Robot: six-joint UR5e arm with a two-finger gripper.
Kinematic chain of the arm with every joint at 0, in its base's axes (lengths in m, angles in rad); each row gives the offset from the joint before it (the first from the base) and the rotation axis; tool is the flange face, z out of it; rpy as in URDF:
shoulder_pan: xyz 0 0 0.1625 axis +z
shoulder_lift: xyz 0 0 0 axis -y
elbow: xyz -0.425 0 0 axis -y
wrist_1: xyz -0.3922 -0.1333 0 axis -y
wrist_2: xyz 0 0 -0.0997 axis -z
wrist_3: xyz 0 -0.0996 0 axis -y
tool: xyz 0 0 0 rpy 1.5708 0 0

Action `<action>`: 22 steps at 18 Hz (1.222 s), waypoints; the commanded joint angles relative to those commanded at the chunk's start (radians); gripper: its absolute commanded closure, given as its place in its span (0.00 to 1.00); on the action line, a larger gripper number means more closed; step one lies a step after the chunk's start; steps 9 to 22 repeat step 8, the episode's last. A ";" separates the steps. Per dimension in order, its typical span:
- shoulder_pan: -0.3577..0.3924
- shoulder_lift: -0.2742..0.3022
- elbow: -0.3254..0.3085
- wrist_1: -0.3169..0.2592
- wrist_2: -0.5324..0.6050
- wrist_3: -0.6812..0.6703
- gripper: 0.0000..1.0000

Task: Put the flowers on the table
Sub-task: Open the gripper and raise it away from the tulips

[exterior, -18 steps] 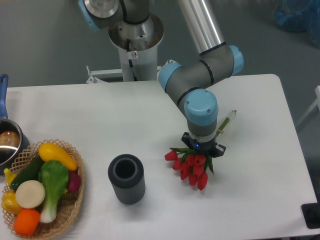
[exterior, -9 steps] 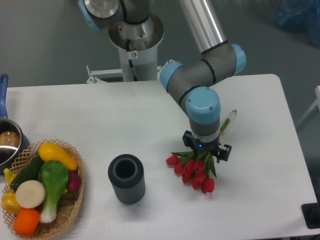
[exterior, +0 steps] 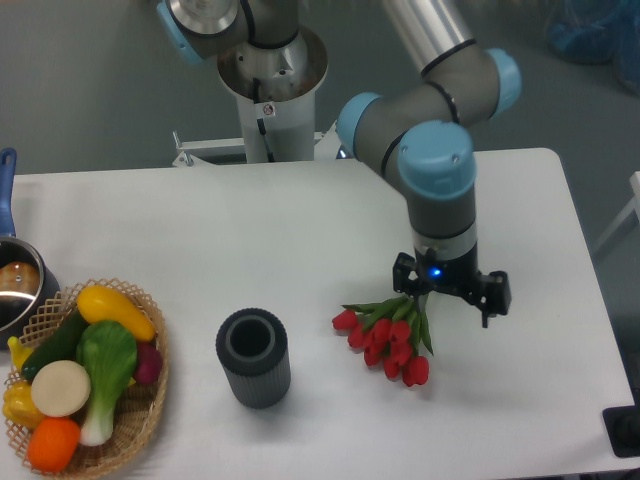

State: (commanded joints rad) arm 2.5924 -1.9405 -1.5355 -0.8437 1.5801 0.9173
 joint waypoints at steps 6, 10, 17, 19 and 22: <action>0.034 0.054 -0.002 0.000 -0.021 0.005 0.00; 0.054 0.071 -0.003 0.000 -0.054 0.009 0.00; 0.054 0.071 -0.003 0.000 -0.054 0.009 0.00; 0.054 0.071 -0.003 0.000 -0.054 0.009 0.00; 0.054 0.071 -0.003 0.000 -0.054 0.009 0.00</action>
